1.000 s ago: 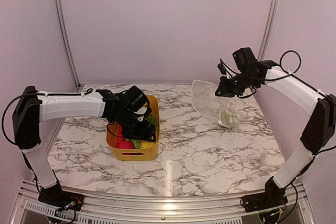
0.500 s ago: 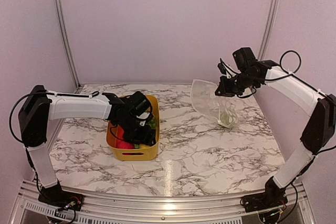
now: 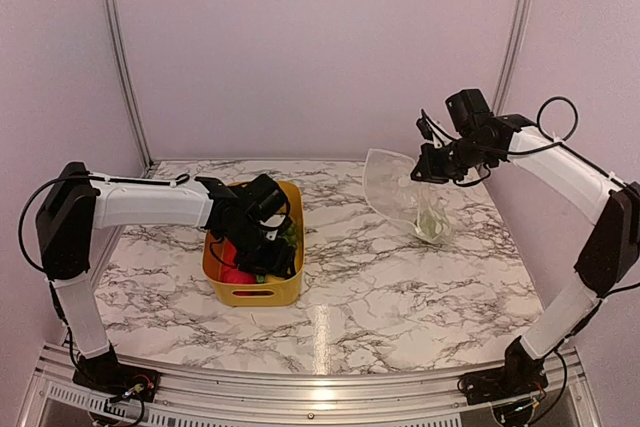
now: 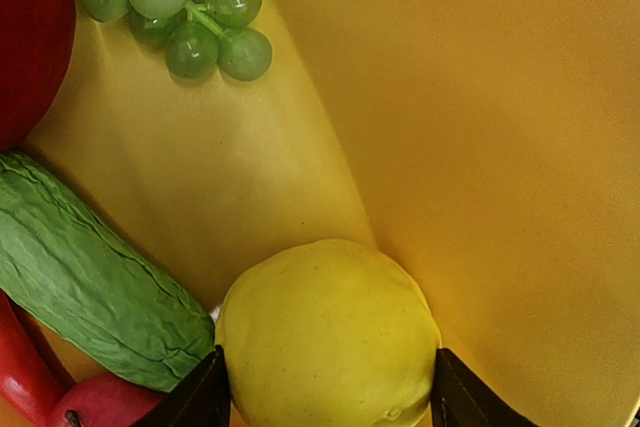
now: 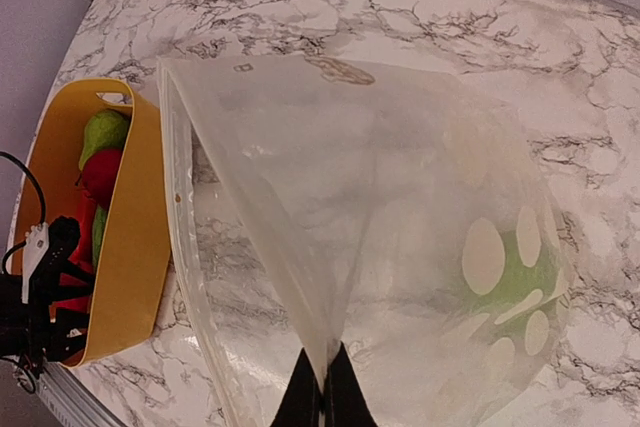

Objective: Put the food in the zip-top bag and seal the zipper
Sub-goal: Pick up the fake fruit from the bin, then place the fake fruit in the zipper food storage bag.

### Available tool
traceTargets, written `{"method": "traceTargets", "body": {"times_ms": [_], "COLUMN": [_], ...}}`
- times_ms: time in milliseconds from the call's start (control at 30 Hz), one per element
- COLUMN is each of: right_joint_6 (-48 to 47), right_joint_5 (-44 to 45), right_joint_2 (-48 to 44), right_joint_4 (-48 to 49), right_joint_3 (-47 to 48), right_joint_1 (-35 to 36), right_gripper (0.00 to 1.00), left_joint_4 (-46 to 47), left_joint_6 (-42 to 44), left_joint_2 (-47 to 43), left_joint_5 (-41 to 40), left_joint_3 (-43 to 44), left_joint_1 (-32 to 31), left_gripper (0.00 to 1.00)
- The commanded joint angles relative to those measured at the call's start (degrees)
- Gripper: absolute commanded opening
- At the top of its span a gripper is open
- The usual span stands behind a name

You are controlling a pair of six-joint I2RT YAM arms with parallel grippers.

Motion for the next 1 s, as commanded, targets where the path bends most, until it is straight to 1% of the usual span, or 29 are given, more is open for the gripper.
{"method": "traceTargets", "body": {"times_ms": [0,367,500,633,833,900,967], "right_joint_6": [0.40,1.35,1.64,2.11,2.86,3.08,3.40], "right_joint_5": [0.18,-0.13,-0.33,-0.40,-0.51,-0.53,-0.58], "right_joint_2": [-1.99,-2.70,-2.80,-2.82,-2.48,-2.18,-1.90], "right_joint_4": [1.62,2.90,3.14,3.51,4.05,4.02,4.07], "right_joint_3": [-0.70,-2.26,-2.32,-2.45,-2.17,-1.75,-1.39], "right_joint_1": [0.60,0.63,0.79,1.13,2.17,2.56,2.95], "right_gripper": [0.00,0.00,0.00,0.00,0.00,0.00,0.00], "left_joint_4": [-2.19,-4.97,-6.27,-6.63,-4.96,-1.94,3.22], "left_joint_6": [-0.58,-1.40,-1.82,-2.19,-3.59,-4.10,-4.63], "left_joint_2": [-1.67,-7.62,-9.28,-10.18,-8.48,-8.54,-9.01], "left_joint_5": [-0.77,-5.15,-7.71,-9.09,-4.52,-2.50,0.35], "left_joint_3": [1.25,4.59,7.97,13.39,22.58,23.56,23.06], "left_joint_1": [-0.08,1.08,1.65,1.95,1.93,1.93,1.93], "left_gripper": [0.66,0.62,0.61,0.61,0.60,0.60,0.59]}}
